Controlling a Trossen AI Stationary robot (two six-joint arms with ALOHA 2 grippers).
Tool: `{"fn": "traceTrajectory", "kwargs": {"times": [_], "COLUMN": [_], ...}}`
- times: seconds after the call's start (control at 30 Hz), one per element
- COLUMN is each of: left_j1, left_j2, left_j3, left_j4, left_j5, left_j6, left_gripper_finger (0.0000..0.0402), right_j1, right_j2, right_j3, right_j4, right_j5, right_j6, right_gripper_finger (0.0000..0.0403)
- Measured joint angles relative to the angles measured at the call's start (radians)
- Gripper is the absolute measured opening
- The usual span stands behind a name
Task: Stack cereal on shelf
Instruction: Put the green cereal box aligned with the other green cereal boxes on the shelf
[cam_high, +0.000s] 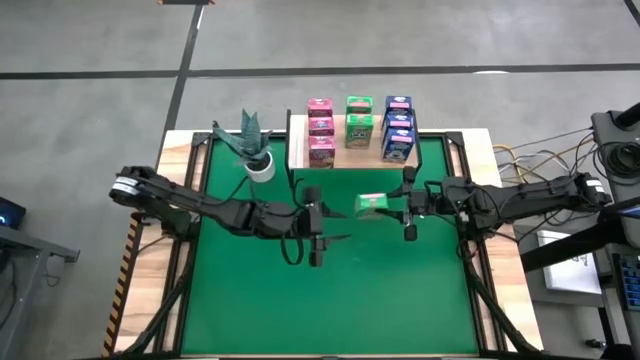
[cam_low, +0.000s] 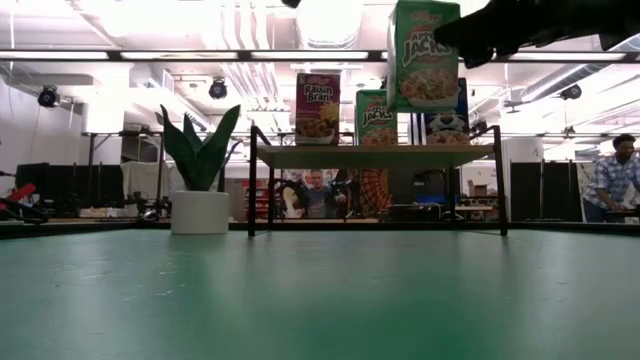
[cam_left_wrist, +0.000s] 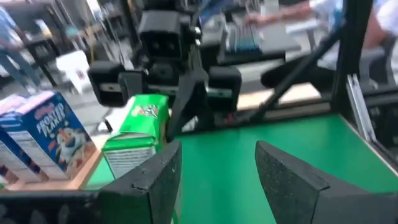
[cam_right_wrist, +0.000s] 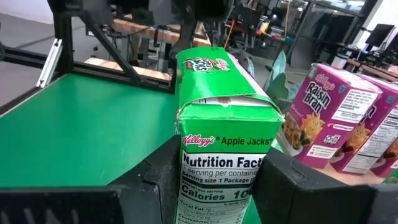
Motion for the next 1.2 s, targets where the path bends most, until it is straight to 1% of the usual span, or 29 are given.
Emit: {"fn": "traceTrajectory", "kwargs": {"times": [0.07, 0.2, 0.4, 0.57, 0.7, 0.87, 1.07, 1.13, 1.2], "left_j1": [0.000, -0.007, -0.006, 0.008, 0.019, 0.039, 0.064, 0.067, 0.068], "left_j2": [0.000, 0.000, 0.040, 0.132, 0.201, 0.224, 0.224, 0.224, 0.224], "left_j3": [-0.067, -0.186, -0.333, -0.425, -0.436, -0.401, -0.384, -0.384, -0.388], "left_j4": [0.111, 0.262, 0.508, 0.783, 0.916, 0.890, 0.873, 0.874, 0.873], "left_j5": [-0.021, -0.112, -0.145, -0.156, -0.157, -0.158, -0.157, -0.155, -0.131], "left_j6": [0.003, -0.002, -0.030, -0.008, -0.009, -0.044, -0.044, -0.039, -0.035], "left_gripper_finger": [0.0187, 0.0187, 0.0187, 0.0187, 0.0187, 0.0200, 0.0249, 0.0264, 0.0276], "right_j1": [0.000, 0.000, 0.000, 0.000, 0.000, 0.000, 0.000, 0.000, 0.000], "right_j2": [0.003, 0.005, 0.007, 0.007, 0.007, 0.018, 0.047, 0.066, 0.088], "right_j3": [0.000, 0.000, 0.001, 0.001, 0.001, 0.001, 0.001, 0.001, 0.001], "right_j4": [0.003, 0.006, 0.013, 0.032, 0.051, 0.064, 0.083, 0.114, 0.146], "right_j5": [-0.002, -0.007, -0.051, -0.051, -0.053, -0.054, -0.054, -0.054, -0.054], "right_j6": [-0.004, -0.002, -0.005, -0.009, -0.011, -0.020, -0.031, -0.033, -0.036], "right_gripper_finger": [0.0148, 0.0148, 0.0148, 0.0148, 0.0148, 0.0148, 0.0148, 0.0148, 0.0148]}}
